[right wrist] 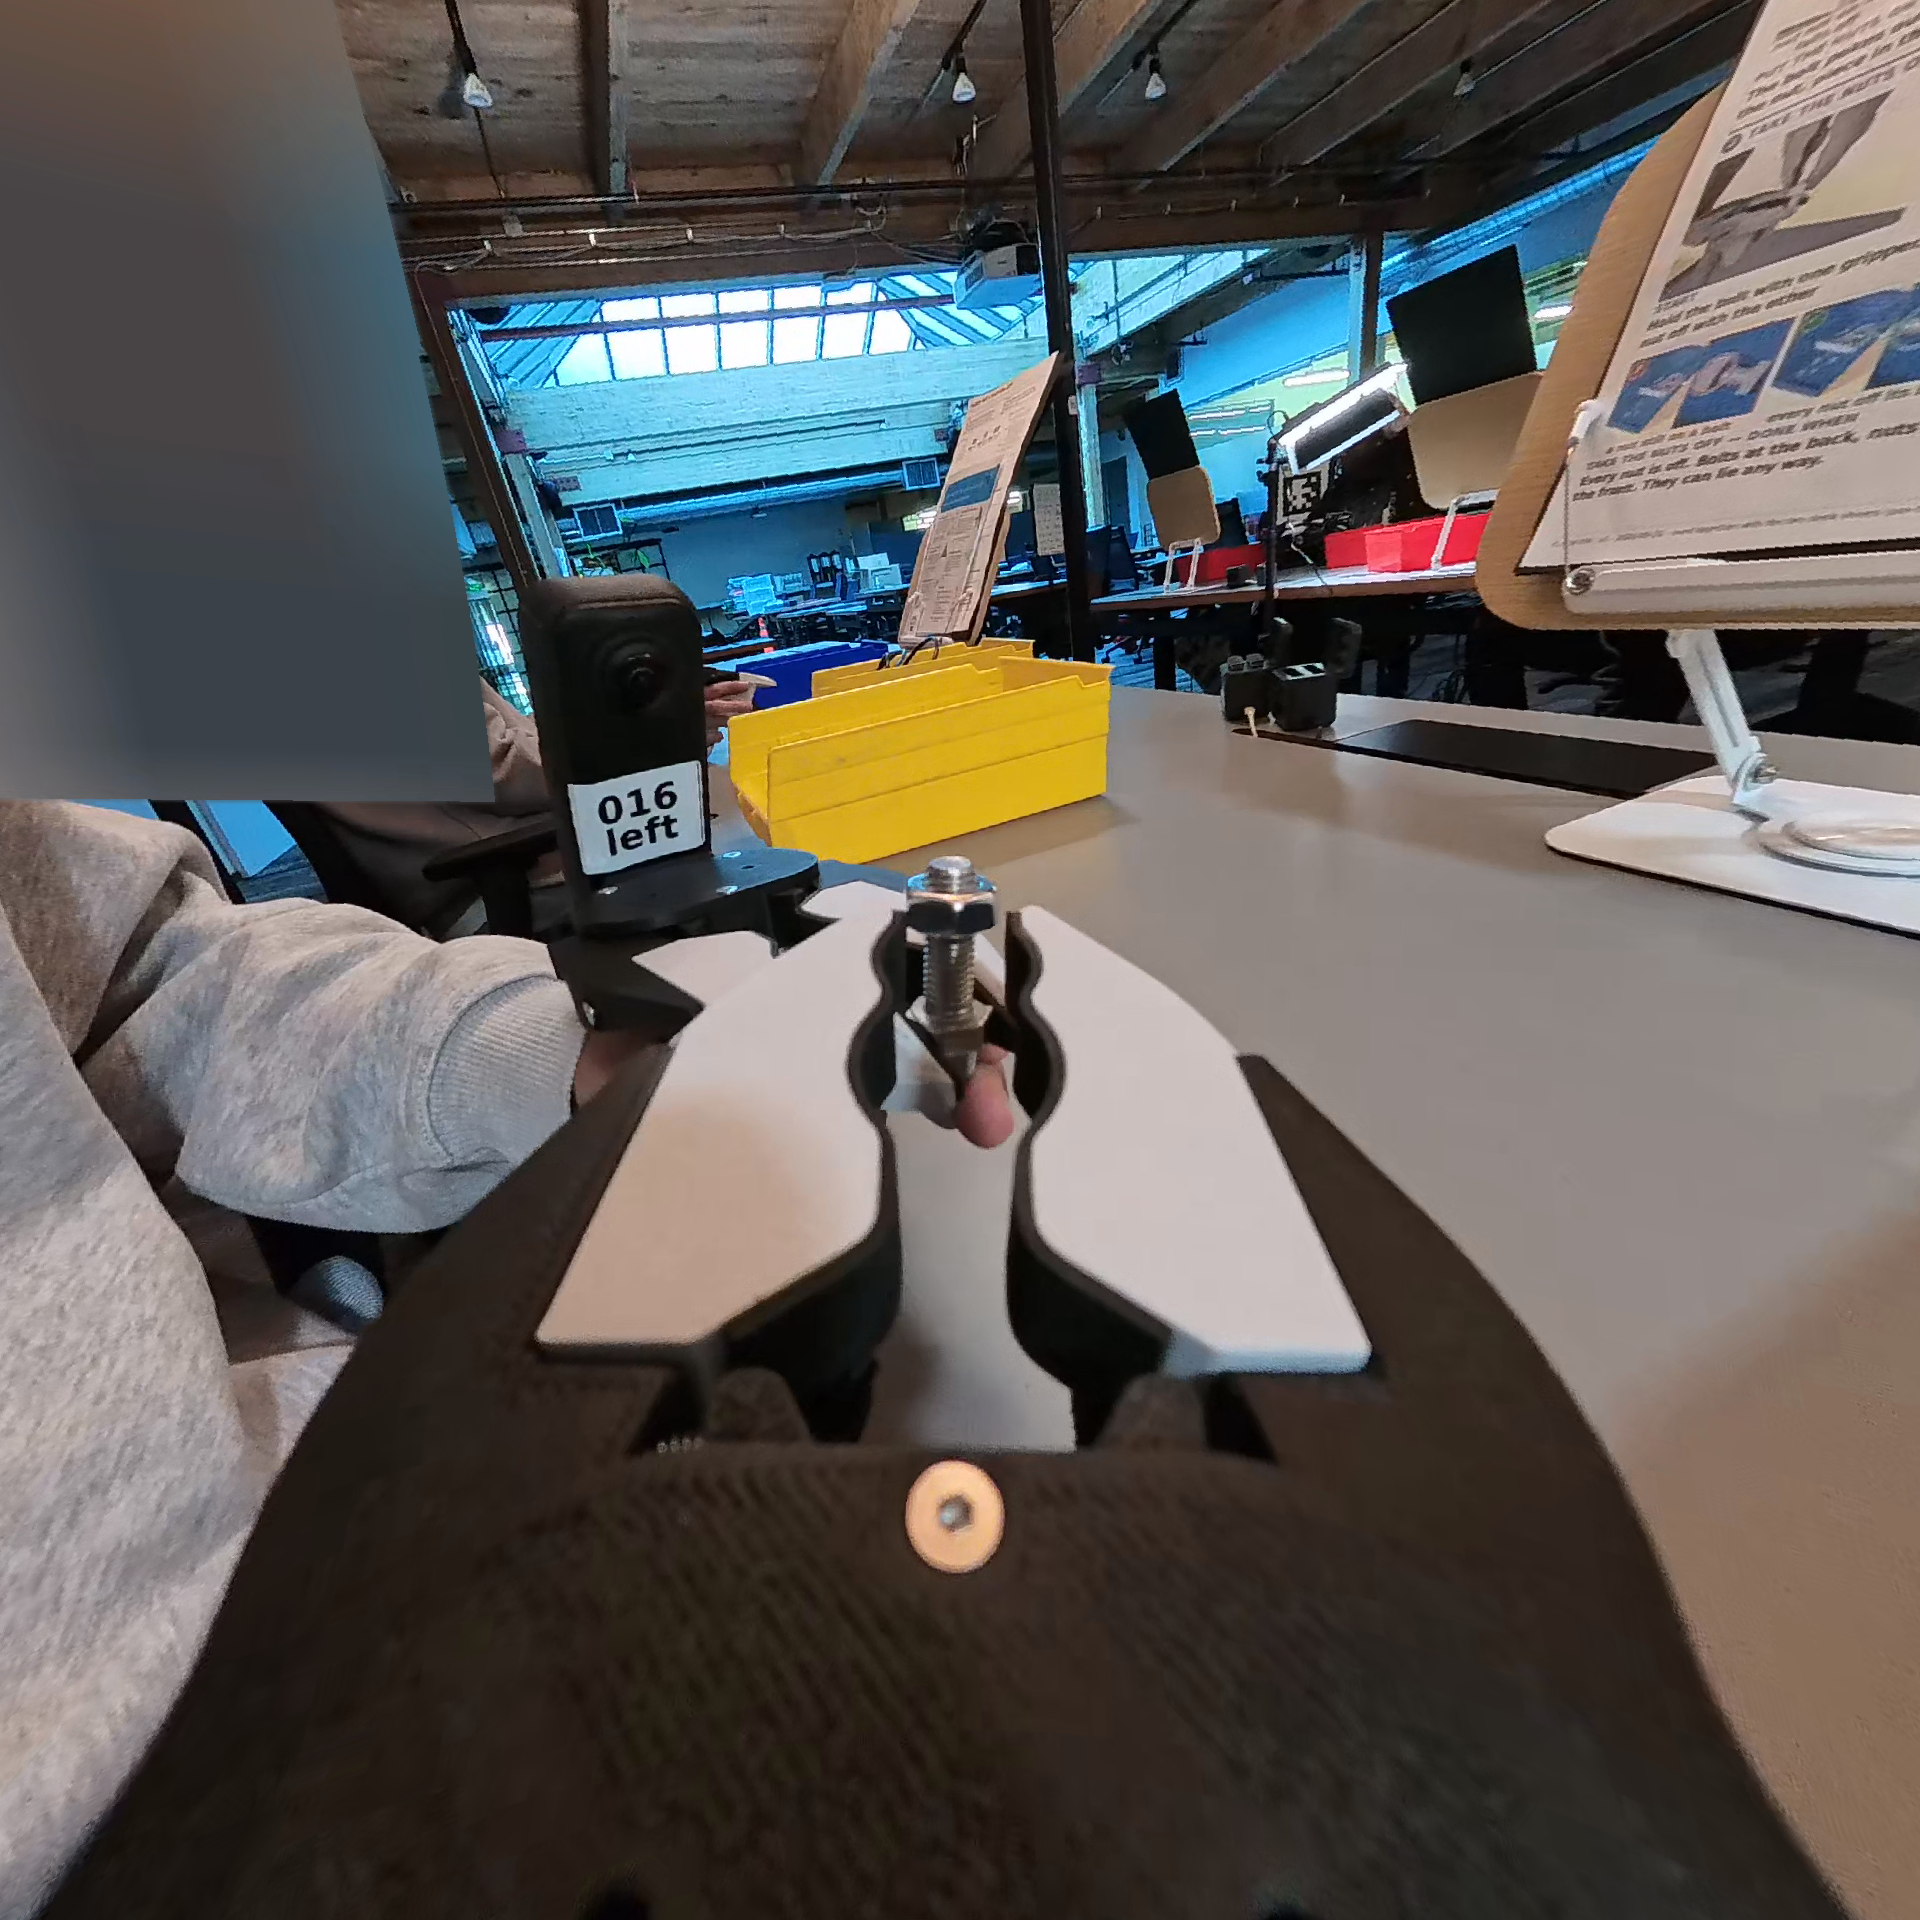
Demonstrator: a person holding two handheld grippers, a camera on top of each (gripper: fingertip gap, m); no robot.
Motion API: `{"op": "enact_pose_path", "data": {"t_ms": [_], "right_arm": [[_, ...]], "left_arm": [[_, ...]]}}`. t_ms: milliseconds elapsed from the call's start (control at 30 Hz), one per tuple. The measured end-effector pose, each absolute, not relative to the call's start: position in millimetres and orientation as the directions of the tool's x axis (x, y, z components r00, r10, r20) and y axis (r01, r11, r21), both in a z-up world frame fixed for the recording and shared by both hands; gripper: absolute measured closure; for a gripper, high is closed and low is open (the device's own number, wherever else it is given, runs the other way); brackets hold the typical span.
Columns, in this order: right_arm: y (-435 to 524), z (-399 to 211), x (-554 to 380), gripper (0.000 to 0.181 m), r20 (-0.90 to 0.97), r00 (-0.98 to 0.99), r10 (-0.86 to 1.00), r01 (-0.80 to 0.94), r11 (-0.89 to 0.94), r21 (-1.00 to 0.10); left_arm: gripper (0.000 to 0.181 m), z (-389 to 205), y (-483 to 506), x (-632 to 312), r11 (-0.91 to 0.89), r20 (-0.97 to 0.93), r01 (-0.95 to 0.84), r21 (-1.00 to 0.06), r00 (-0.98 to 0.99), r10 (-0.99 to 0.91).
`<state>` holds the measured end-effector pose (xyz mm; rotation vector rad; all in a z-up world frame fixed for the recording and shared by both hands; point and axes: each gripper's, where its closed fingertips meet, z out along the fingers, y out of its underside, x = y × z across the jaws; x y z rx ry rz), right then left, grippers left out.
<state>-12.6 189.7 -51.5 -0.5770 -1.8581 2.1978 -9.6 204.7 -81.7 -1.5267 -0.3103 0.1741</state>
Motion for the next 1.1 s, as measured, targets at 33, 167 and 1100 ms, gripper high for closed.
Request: {"op": "enact_pose_path", "data": {"t_ms": [33, 167, 1100], "right_arm": [[190.3, -51.6, -13.1, 0.164, -0.165, -0.901, 0.401, 0.095, -0.188, -0.978], [194.0, -51.6, -16.4, 0.164, -0.188, -0.893, 0.408, 0.112, -0.205, -0.972], [190.1, -50.8, -16.7, 0.158, -0.270, -0.886, 0.377, 0.179, -0.258, -0.949]], "left_arm": [[0.164, -81.6, 204.5, -10.0, 0.044, 0.093, 0.083, -0.996, 0.948, 0.304], [0.164, -81.4, 204.0, -10.3, 0.047, 0.097, 0.087, -0.995, 0.948, 0.303], [0.164, -81.3, 204.7, -9.5, 0.043, 0.093, 0.084, -0.996, 0.948, 0.304]]}}
